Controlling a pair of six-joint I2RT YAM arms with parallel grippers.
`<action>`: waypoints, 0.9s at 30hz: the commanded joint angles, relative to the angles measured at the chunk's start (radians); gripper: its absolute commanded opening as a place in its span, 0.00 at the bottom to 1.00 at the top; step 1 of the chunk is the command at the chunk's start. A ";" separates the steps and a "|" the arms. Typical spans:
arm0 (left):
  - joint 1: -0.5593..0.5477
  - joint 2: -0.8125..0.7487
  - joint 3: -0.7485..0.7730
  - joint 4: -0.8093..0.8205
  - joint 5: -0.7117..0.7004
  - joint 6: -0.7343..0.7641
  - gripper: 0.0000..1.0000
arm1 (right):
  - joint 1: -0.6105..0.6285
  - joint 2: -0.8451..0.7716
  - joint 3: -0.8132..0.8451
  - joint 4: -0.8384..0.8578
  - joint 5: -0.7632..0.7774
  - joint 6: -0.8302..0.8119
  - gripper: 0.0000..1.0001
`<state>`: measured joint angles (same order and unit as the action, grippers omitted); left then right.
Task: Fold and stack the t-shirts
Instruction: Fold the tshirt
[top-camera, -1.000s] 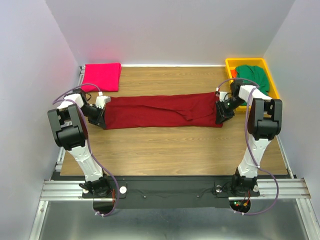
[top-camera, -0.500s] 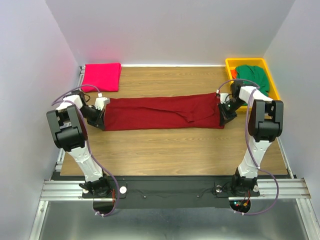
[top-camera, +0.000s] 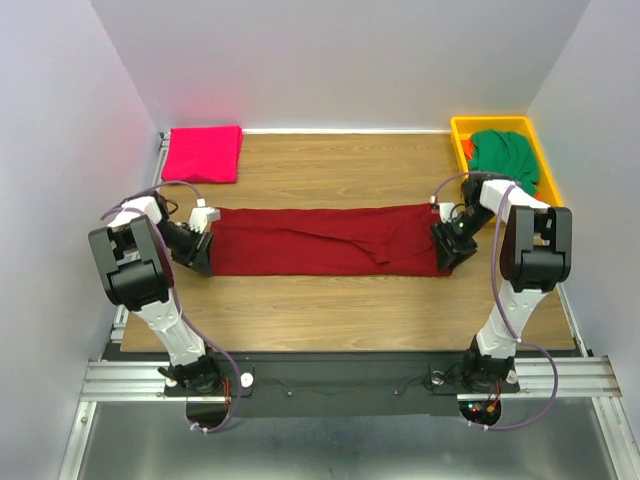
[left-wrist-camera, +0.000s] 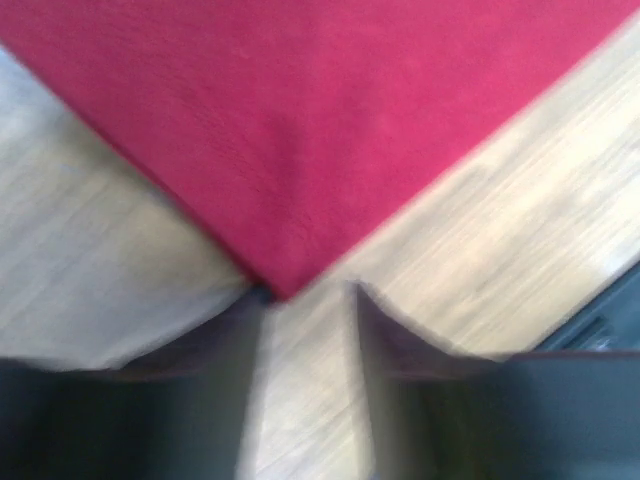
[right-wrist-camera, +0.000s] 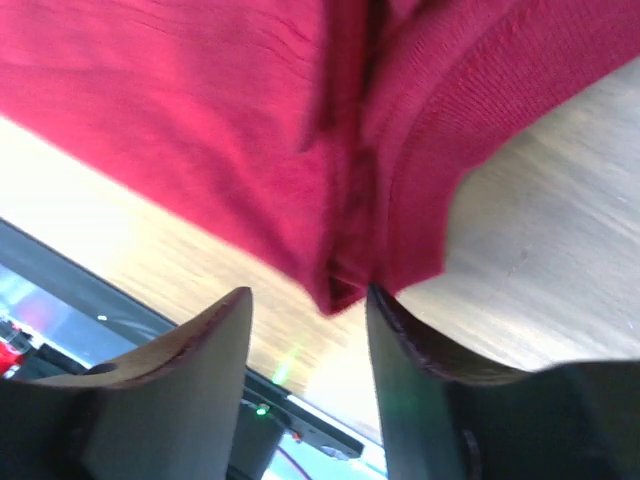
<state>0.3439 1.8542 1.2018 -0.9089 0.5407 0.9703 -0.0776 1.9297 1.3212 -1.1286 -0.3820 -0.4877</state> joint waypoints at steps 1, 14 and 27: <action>0.017 -0.091 0.082 -0.129 0.076 0.099 0.59 | -0.005 -0.101 0.123 -0.091 -0.113 -0.049 0.57; -0.344 -0.228 0.245 0.169 0.193 -0.038 0.64 | -0.004 -0.020 0.249 0.030 -0.278 0.096 0.53; -0.999 -0.081 0.260 0.449 0.130 0.169 0.63 | -0.004 0.091 0.239 0.102 -0.296 0.152 0.47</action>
<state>-0.5652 1.7233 1.4185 -0.5323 0.6678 1.0489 -0.0784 2.0232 1.5459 -1.0714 -0.6350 -0.3618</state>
